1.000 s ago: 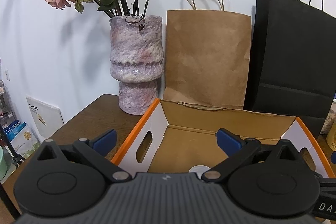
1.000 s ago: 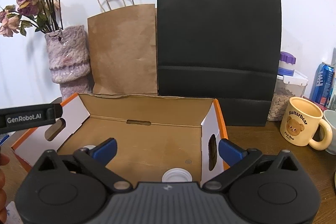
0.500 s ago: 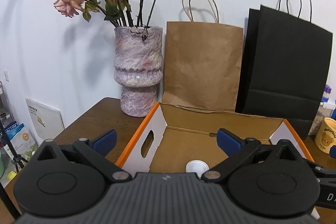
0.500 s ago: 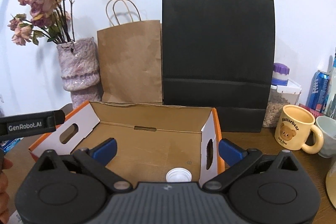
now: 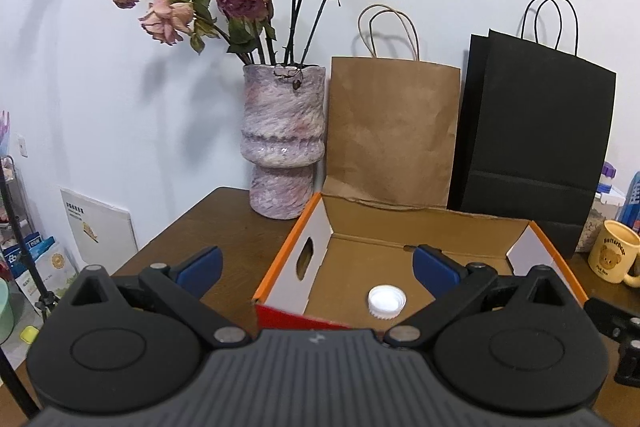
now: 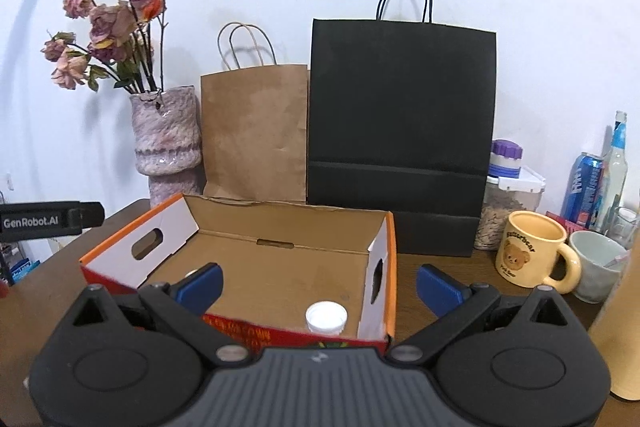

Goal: Organize rigid objects
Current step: 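Withdraw the left gripper from the box back toward the table, then move the right gripper to the black cable and close on it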

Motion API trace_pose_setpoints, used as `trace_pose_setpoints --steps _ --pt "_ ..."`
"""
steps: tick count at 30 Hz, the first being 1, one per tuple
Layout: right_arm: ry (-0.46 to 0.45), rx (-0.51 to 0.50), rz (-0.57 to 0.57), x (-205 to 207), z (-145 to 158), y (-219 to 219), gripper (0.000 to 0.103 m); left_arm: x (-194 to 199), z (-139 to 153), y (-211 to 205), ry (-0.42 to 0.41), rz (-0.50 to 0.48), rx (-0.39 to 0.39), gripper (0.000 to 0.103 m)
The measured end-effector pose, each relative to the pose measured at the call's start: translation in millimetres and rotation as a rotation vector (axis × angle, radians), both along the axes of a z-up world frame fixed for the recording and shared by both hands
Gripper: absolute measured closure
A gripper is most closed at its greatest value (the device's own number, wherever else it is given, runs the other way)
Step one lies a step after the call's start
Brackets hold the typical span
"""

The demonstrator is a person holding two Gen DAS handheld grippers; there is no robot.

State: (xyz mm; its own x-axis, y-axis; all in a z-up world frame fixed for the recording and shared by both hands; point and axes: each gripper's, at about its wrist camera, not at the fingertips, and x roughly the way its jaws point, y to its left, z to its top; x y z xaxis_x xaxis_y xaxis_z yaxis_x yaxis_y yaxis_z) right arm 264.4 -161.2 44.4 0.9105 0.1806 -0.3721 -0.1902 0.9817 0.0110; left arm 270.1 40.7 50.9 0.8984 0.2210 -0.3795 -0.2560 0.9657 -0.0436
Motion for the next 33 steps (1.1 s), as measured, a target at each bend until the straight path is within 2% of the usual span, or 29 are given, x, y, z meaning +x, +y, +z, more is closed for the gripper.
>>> trace_pose_setpoints --steps 16,28,33 --pt "-0.022 -0.047 0.059 -75 -7 -10 0.000 -68 2 -2 0.004 -0.053 0.027 0.000" --pt "0.022 -0.042 0.070 -124 -35 -19 0.000 -119 -21 1 0.034 -0.092 0.044 0.000" --pt "0.030 -0.060 0.055 -143 -49 -16 0.000 -132 -36 6 0.076 -0.116 0.045 0.000"
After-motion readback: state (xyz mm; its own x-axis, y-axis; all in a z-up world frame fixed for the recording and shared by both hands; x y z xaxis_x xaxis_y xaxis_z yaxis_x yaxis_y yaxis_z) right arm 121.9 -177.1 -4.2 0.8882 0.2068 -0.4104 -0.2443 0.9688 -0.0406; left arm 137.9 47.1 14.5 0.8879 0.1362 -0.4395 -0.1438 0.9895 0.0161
